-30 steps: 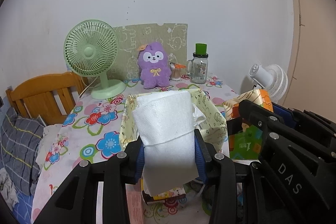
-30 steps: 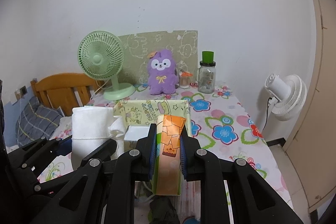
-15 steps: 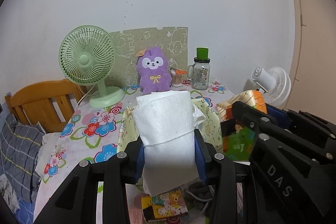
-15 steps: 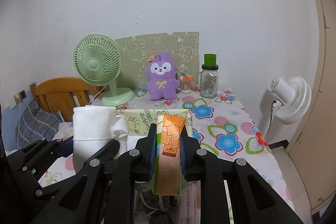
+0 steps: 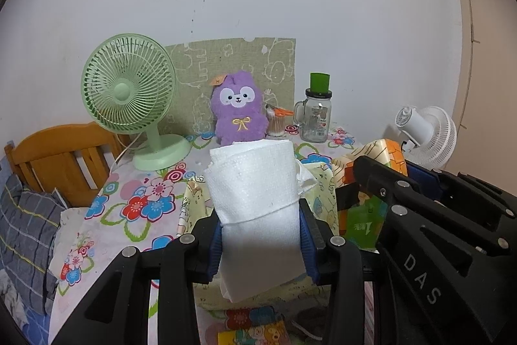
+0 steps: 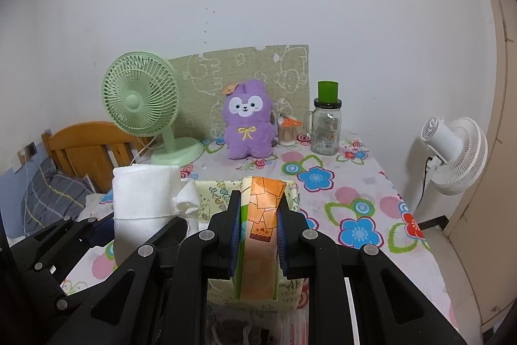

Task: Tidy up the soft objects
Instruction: 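Lift the white cloth with the left tool while the right tool carries the box toward the basket, then lower the white cloth into the basket with the left tool while the right tool drops the box in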

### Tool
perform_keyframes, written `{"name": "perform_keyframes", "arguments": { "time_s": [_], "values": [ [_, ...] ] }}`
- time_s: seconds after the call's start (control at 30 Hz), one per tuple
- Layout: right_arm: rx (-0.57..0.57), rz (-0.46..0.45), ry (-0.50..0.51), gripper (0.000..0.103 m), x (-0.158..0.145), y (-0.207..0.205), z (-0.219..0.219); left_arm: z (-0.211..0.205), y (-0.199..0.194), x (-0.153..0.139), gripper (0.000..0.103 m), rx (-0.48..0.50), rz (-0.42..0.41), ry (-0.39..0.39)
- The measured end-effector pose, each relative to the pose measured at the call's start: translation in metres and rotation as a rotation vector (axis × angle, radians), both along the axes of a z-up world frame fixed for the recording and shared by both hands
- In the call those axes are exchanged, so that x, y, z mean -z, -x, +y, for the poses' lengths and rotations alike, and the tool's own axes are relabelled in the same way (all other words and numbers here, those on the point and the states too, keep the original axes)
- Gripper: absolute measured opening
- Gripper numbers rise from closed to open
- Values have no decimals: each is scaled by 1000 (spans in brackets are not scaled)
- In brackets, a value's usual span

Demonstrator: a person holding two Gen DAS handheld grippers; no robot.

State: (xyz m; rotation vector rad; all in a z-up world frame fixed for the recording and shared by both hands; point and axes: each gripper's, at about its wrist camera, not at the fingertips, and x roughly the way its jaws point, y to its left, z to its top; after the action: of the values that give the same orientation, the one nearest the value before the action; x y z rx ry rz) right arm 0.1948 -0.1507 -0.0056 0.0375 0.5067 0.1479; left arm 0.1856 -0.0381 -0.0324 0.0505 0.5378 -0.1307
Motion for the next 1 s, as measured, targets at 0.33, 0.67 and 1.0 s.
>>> {"name": "perform_keyframes", "arguments": {
  "time_s": [0.33, 0.67, 1.0],
  "values": [
    [-14, 40, -14, 22, 16, -30, 5, 8, -26, 13, 48, -26, 43, -11],
    [-43, 101, -5, 24, 32, -55, 16, 13, -44, 29, 87, -50, 74, -31],
    [7, 97, 29, 75, 36, -52, 17, 11, -38, 30, 95, -47, 78, -41]
  ]
}}
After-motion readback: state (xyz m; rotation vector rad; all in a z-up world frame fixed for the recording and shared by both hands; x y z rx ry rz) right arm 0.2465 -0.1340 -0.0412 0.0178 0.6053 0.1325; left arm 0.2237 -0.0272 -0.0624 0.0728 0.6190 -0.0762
